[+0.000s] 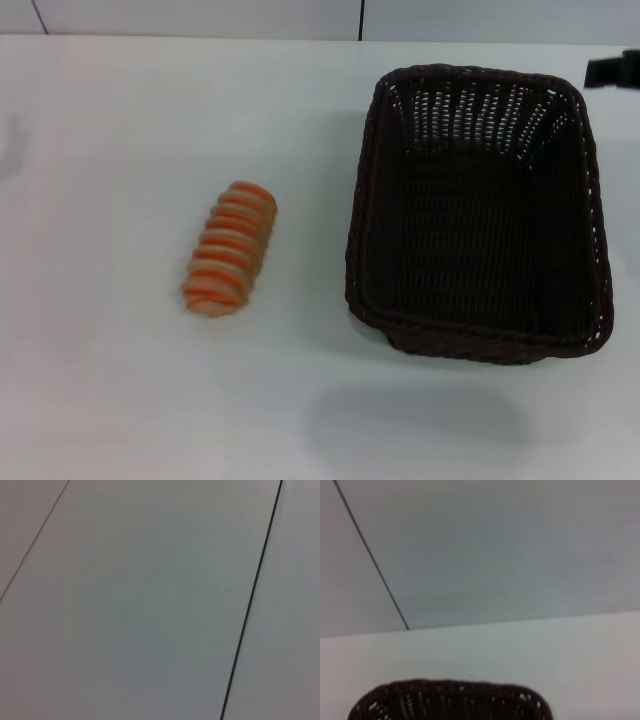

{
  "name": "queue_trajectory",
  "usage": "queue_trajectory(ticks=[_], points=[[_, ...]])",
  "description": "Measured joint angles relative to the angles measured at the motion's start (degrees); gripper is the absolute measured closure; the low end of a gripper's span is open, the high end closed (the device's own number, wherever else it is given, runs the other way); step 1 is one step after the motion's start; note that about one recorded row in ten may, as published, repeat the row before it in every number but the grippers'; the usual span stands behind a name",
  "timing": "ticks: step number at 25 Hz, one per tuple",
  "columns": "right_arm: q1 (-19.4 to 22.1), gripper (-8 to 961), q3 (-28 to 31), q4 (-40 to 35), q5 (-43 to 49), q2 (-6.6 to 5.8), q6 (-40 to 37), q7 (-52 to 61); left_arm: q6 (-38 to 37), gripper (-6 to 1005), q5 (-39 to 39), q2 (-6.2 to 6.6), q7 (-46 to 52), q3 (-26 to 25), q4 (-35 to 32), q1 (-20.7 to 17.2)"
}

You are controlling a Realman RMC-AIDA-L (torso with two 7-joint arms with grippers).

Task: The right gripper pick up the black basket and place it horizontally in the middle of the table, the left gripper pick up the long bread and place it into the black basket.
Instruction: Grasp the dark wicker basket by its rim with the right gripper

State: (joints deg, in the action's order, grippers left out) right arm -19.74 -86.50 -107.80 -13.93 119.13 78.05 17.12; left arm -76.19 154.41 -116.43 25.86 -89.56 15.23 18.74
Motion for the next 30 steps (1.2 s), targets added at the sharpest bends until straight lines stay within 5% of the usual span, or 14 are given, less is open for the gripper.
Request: queue_trajectory(ticks=[30], points=[[-0.52,231,-4.32,4.74,-0.57,0.05,7.38,3.34,0.33,142,-0.25,0.35,0.34,-2.29,-0.38,0.40]])
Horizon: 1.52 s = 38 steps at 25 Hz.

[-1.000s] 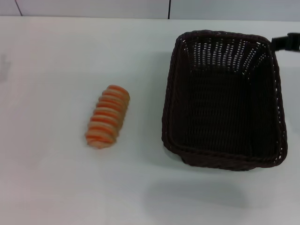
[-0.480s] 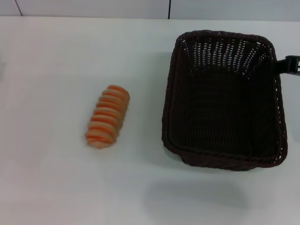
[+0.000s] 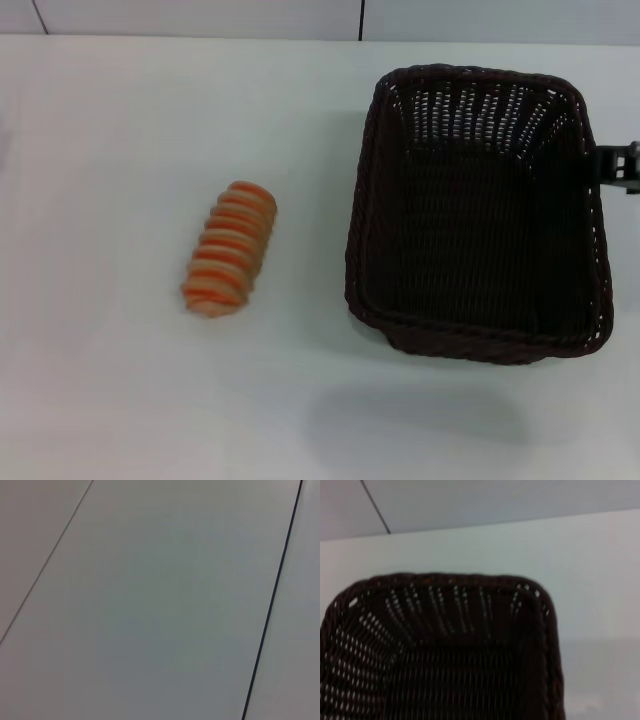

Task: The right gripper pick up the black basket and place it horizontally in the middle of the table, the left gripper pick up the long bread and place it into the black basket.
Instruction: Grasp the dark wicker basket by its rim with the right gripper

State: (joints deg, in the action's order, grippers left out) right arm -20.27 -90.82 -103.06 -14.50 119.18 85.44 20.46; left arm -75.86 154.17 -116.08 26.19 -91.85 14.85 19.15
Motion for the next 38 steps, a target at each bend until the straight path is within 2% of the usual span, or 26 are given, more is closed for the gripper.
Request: queue_trajectory(ticks=[18,37,38], points=[[-0.53,279,-1.97,7.64,-2.51,0.08,-5.95,0.02,0.02,142,-0.01,-0.11,0.08,-0.22,-0.63,0.10],[-0.38,335,-2.52,8.89,-2.57,0.01,-5.92,0.62,-0.05,142,0.00,-0.11,0.16,-1.30,-0.60,0.62],[-0.43,381,-2.57,8.89,-2.57,-0.01,-5.91,0.63,-0.07,141,0.00,-0.11,0.17,-1.30,-0.52,0.60]])
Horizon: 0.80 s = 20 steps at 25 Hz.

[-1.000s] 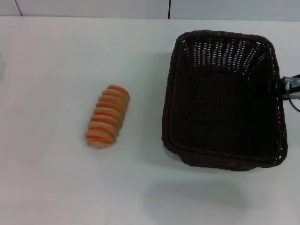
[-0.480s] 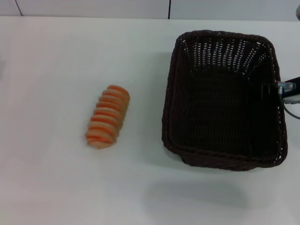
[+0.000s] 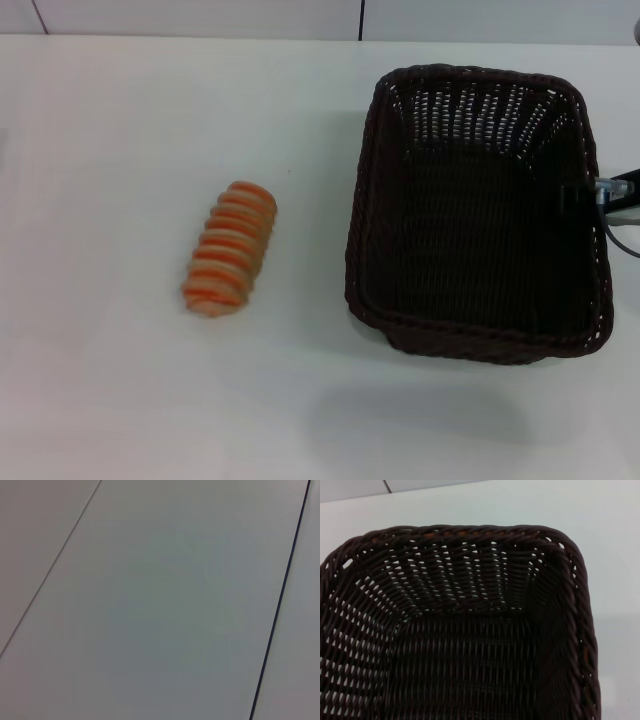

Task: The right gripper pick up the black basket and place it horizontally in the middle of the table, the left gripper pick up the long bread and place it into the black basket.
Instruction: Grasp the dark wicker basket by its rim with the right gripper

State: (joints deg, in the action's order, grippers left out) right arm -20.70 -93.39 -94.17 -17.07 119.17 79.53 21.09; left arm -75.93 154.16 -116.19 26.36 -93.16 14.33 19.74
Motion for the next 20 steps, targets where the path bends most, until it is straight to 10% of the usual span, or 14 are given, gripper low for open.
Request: queue_trajectory(ticks=[7,20], points=[[-0.27,773,0.10,0.35,0.01,-0.09,-0.28,-0.06,-0.10,140,0.00,-0.02,0.01,-0.01,0.31,-0.38],[2.72,799,-2.12,-1.37,2.47,-0.19,-16.90,-4.83,-0.20,141,0.00,-0.80,-0.02,-0.01,0.55,-2.28]])
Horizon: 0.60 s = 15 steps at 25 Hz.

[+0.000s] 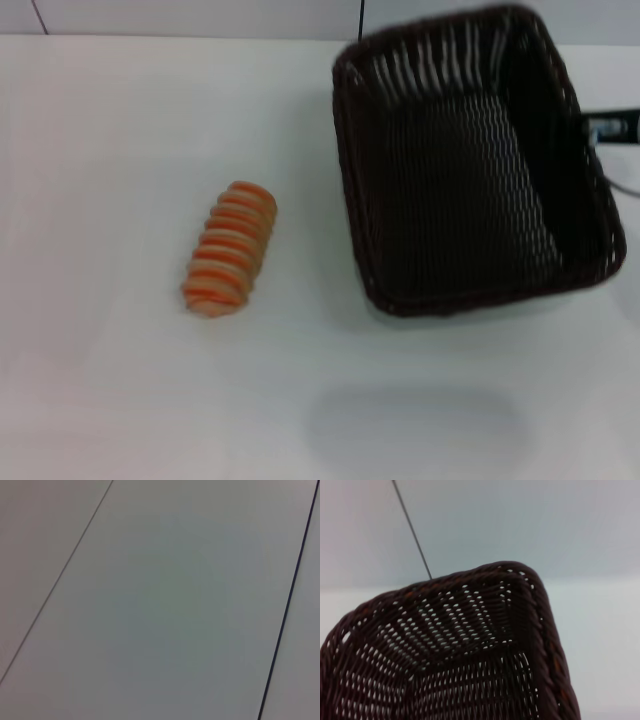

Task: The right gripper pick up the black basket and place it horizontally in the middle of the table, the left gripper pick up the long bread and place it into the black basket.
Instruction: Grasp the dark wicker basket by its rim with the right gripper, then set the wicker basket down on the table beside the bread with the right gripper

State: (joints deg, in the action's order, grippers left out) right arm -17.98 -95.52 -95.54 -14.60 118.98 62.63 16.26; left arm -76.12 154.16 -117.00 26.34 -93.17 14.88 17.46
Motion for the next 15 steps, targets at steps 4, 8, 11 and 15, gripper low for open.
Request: queue_trajectory(ticks=[4,8,11,15], points=[[1.94,800,-2.70,-1.30,2.99,0.01,-10.46,-3.47,0.14,141,0.00,-0.19,-0.51,0.00,-0.09,-0.39],[2.27,800,-3.72,-2.32,2.78,0.05,-17.07,-9.39,0.32,140,0.11,-0.25,-0.65,0.00,-0.47,-0.42],[1.32,801,-4.43,-3.33,0.78,-0.07,-19.23,-15.83,0.35,140,0.24,-0.25,-0.73,0.00,-0.14,-0.71],[-0.39,801,-4.82,-4.53,-5.94,-0.12,-19.10,-28.14,0.35,140,0.07,-0.25,-0.75,-0.49,-0.04,-0.74]])
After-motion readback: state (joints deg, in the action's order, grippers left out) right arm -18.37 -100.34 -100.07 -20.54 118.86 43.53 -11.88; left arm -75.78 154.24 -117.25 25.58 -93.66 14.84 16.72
